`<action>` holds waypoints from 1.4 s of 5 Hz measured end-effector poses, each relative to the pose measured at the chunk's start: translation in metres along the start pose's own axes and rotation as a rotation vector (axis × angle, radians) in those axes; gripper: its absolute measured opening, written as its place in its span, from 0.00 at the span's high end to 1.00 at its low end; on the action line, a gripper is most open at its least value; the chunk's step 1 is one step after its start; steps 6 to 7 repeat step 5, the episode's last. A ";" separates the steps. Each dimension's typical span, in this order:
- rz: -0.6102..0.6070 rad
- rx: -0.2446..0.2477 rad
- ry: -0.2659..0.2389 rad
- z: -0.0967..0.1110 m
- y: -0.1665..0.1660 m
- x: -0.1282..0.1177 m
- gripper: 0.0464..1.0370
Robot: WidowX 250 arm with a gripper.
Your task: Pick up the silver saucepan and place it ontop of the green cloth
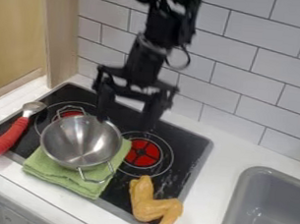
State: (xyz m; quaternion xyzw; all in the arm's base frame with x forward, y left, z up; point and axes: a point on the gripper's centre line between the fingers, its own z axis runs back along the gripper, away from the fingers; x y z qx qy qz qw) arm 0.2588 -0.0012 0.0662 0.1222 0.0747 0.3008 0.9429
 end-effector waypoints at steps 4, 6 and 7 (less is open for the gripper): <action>-0.186 -0.088 0.011 0.003 0.061 0.068 0.04; -0.183 -0.094 0.000 0.002 0.077 0.078 0.04; -0.183 -0.094 0.000 0.002 0.077 0.078 0.04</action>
